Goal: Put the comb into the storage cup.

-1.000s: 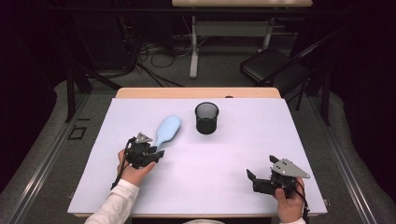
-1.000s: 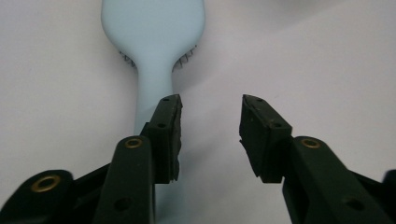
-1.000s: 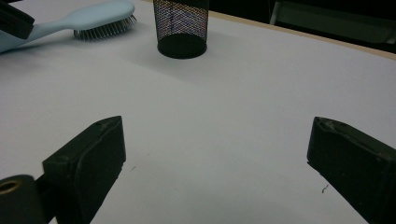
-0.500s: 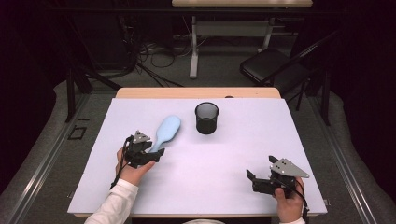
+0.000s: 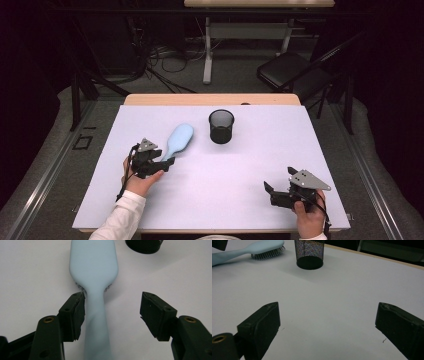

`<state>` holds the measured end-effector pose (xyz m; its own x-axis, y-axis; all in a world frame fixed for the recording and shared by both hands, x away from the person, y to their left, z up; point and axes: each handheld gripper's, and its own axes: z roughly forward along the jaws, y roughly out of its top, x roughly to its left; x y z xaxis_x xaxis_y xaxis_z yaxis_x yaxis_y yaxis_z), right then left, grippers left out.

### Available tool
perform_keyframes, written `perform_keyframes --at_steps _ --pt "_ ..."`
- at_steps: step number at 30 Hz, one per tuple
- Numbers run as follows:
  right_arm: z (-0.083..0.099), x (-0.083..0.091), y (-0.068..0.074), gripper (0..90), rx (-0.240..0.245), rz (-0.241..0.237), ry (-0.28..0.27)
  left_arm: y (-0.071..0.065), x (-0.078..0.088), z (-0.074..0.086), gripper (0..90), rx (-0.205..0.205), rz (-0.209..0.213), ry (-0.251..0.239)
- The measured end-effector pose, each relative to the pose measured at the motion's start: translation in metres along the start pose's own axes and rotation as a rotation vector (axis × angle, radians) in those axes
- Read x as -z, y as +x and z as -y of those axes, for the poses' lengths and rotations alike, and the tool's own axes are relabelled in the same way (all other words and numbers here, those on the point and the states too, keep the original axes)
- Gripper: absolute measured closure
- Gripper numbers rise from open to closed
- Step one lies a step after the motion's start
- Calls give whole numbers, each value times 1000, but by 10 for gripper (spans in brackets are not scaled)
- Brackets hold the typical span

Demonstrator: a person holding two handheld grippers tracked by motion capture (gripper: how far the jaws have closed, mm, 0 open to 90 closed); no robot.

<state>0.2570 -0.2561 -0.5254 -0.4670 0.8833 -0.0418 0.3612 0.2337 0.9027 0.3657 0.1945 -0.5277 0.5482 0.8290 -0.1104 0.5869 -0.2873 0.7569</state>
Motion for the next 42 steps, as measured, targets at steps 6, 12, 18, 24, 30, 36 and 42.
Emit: perform_keyframes --at_steps 6,12,18,24,30,36,42 --pt "0 -1 0 54 -1 -1 7 6 1 -3 308 49 -2 -1" --pt "0 -2 0 54 -6 -2 10 12 -2 -6 201 70 2 7" --pt "0 -2 0 54 -10 -4 5 14 -6 -9 94 72 -13 42" --pt "0 -2 0 54 -9 -7 14 17 -9 -12 6 74 -6 79" --pt "0 -2 1 54 -11 -6 14 19 -12 -13 4 67 5 135" --pt "0 -2 1 54 -11 -6 13 16 -13 -18 5 23 10 140" --pt "0 -2 1 54 -10 -7 15 15 -17 -25 5 -14 2 169"
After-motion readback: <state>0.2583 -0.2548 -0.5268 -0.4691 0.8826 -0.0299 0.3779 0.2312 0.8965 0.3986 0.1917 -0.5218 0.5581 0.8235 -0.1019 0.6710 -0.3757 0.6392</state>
